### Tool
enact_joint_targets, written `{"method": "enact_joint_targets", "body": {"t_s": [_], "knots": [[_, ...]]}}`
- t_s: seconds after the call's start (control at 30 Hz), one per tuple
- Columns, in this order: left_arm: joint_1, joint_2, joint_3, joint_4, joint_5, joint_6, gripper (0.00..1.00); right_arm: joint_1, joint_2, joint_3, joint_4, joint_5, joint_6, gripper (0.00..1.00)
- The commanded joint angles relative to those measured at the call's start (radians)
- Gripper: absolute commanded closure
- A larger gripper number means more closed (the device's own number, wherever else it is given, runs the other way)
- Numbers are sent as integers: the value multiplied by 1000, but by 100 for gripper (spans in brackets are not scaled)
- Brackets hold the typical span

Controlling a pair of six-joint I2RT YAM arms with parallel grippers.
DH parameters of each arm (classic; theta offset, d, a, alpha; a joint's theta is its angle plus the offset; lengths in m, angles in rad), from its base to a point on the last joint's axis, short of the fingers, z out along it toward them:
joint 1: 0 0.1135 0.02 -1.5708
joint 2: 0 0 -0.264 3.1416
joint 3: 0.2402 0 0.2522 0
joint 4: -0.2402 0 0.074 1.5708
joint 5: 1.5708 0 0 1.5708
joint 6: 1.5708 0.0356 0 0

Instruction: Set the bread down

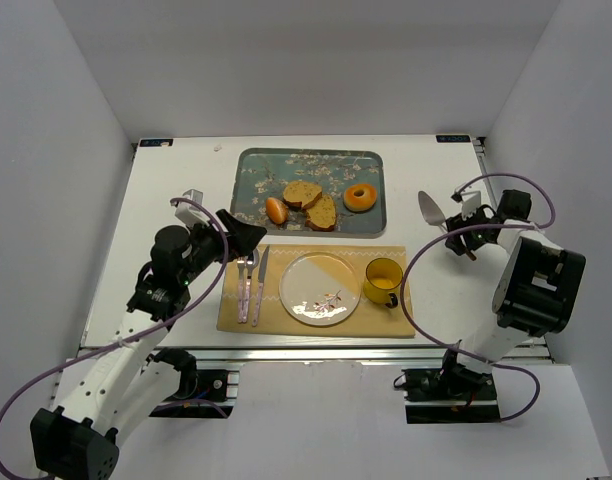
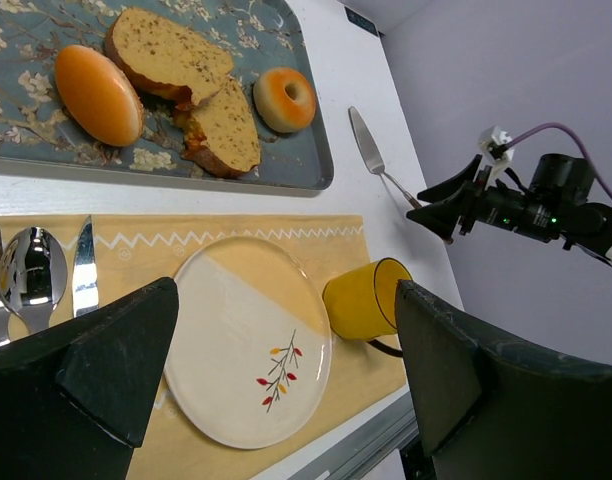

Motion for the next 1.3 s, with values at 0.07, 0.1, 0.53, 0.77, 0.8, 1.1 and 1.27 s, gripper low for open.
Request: {"method": "enact_joint_targets", "body": {"t_s": [0.07,0.1,0.53,0.77,0.8,1.1,1.27], "knots": [[6,15,-8,33,9,-3,2,-7,76,74,21,19,-38,37],[5,18,-8,33,8,-3,2,-7,85,77,15,20,-44,38],[6,66,-7,48,17,2,2,-7,137,85,-3,31,-32,49],[6,66,-10,50,12,2,2,-7,140,80,-10,37,-26,52],[6,69,-8,53,12,2,2,-7,140,79,-10,37,-23,52],[6,76,-2,56,18,2,2,-7,125,60,-3,45,-9,74],[6,61,0,47,12,3,2,-8,99,94,-32,37,22,97]]}}
